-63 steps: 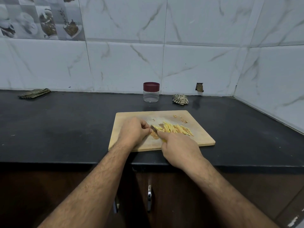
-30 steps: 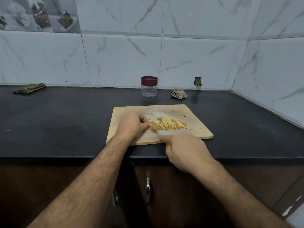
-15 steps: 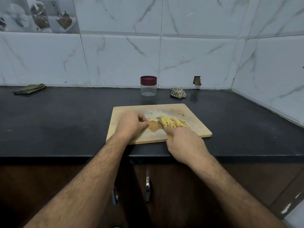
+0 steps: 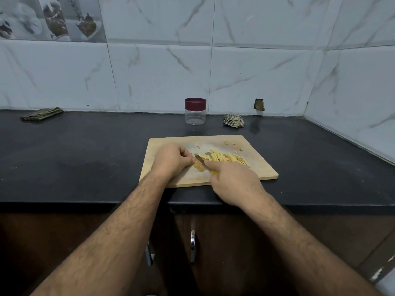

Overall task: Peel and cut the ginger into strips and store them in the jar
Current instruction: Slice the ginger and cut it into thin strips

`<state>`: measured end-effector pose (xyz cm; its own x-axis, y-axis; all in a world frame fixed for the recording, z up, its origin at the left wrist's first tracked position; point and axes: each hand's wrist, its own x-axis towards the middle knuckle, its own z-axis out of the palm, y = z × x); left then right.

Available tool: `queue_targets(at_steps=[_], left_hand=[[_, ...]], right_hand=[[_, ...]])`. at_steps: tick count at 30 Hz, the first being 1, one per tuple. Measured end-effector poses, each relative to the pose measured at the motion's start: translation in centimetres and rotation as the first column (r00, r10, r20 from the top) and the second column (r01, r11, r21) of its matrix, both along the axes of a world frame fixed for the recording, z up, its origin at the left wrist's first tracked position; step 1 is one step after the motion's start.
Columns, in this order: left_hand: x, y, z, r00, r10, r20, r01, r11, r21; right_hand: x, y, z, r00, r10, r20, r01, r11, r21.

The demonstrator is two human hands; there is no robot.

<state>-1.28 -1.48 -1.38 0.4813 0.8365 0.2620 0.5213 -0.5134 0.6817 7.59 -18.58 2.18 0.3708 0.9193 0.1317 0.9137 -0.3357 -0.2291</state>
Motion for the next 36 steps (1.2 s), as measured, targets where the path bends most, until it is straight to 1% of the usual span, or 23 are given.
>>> queue_targets(at_steps=[4,8,11,19,29,36], left_hand=[[0.1,0.3,0.1,1.0,0.005,-0.017,-0.005,1.0,-0.015],[0.1,0.2,0.0,1.0,0.008,-0.02,-0.008,1.0,0.007],[0.0,0.0,0.1,1.0,0.007,-0.015,-0.006,1.0,0.01],[0.0,0.1,0.0,1.0,-0.004,-0.02,0.005,1.0,0.014],[0.1,0.3,0.3,1.0,-0.02,-0.02,0.02,0.999,-0.032],[0.1,0.5,0.8,0.999,-0.036,-0.034,0.033,0.996,-0.082]], right_hand=[[0.2,0.1,0.3,0.999,0.013,0.051,-0.013,1.0,-0.015],[0.3,0.3,0.3,0.991,0.03,0.127,-0.022,0.998,-0.062],[0.0,0.3,0.0,0.985,0.052,0.166,-0.044,0.998,-0.055],[0.0,0.2,-0.6,0.995,0.047,0.083,-0.048,0.999,0.011],[0.7,0.4,-0.1,0.996,0.071,0.062,-0.068,0.996,-0.05],[1.2,0.8,-0.1,0.997,0.078,0.013,-0.077,0.996,-0.049]])
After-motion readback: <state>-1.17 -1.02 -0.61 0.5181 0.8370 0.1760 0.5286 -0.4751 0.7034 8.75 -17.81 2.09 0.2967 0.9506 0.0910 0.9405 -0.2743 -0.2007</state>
